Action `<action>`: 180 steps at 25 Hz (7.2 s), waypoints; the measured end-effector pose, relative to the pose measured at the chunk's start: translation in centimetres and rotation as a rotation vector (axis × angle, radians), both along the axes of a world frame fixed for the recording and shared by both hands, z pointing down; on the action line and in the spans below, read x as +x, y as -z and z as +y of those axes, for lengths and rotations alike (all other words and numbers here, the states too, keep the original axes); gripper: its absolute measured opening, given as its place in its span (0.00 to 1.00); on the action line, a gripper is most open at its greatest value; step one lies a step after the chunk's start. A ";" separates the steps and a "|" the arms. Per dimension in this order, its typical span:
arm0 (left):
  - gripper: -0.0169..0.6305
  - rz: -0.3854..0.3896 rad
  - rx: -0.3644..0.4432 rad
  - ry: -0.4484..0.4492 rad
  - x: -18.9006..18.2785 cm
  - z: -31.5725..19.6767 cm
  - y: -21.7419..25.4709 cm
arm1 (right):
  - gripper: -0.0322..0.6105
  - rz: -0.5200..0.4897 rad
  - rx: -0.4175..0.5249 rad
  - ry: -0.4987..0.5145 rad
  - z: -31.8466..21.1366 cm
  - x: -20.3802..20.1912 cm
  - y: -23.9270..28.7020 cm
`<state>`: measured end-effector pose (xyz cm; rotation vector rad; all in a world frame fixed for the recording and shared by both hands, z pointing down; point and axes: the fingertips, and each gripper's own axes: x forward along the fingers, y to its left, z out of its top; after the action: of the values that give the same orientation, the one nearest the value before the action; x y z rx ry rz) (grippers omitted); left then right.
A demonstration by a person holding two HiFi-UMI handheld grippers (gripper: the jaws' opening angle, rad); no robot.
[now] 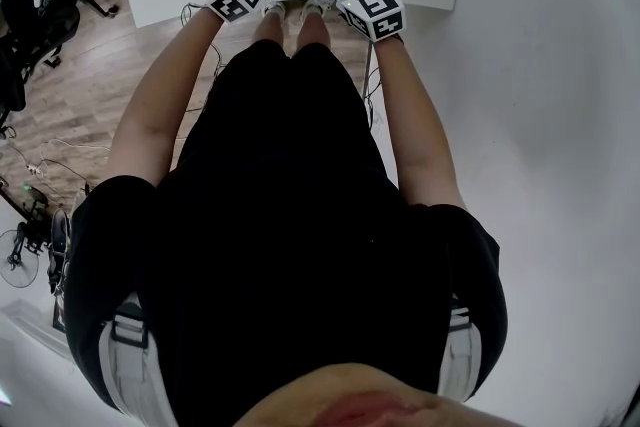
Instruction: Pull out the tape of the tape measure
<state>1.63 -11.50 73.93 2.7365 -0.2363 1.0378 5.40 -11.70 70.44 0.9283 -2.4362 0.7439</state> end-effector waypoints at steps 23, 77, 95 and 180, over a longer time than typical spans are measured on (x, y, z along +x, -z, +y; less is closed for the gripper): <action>0.45 -0.112 0.051 -0.048 0.6 -0.2 -2.3 | 0.42 -0.003 -0.027 -0.050 1.0 1.1 -0.8; 0.37 -0.072 0.140 0.015 -1.7 -2.6 21.6 | 0.18 -0.106 0.236 0.194 -2.6 -3.6 18.7; 0.37 -0.100 0.138 0.037 -2.6 -2.3 21.5 | 0.06 -0.081 0.254 0.218 -1.9 -4.5 18.4; 0.37 -0.169 0.156 0.260 -10.5 -7.7 20.0 | 0.06 0.019 0.287 -0.166 -5.6 12.3 18.8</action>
<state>-8.85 -19.19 53.96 2.6551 -0.7071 1.2203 17.75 -17.27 51.65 1.2516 -2.5134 0.4404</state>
